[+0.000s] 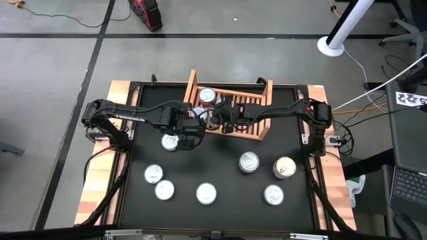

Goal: Stack canned seafood by type on shelf
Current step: Stack the blue tuna can on top of the other blue tuna can on the shelf

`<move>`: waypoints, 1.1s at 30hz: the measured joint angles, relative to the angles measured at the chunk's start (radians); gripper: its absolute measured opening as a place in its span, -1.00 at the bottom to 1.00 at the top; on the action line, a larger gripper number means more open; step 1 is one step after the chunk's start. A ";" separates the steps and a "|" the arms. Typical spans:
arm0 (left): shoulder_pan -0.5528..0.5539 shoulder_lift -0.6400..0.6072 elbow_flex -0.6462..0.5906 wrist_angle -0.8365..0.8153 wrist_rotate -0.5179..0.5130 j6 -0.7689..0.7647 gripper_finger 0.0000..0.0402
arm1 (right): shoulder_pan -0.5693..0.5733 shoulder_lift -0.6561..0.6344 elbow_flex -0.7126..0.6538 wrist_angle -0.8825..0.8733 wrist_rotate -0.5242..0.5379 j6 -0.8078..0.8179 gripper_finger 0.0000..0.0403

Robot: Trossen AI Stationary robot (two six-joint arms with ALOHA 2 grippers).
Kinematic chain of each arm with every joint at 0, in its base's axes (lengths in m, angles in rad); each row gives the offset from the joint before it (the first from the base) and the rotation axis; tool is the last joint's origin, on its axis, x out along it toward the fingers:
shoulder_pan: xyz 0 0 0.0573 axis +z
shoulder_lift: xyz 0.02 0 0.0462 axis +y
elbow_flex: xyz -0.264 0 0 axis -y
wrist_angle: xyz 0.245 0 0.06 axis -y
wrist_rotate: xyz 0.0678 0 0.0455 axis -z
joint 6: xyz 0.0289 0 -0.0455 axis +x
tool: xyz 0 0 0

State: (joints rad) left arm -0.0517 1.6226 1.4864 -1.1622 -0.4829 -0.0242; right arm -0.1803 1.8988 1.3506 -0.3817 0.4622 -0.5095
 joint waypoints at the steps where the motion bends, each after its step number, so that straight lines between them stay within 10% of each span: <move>1: 0.000 0.000 0.000 0.000 0.000 0.000 -0.98 | 0.000 0.000 0.000 -0.001 -0.009 0.000 -0.08; 33: 0.000 0.000 -0.001 0.000 0.000 -0.001 -0.98 | -0.004 0.073 0.003 0.085 0.099 -0.178 -0.08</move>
State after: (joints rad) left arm -0.0513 1.6230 1.4857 -1.1625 -0.4828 -0.0254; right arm -0.1843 1.9720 1.3534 -0.2967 0.5610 -0.6876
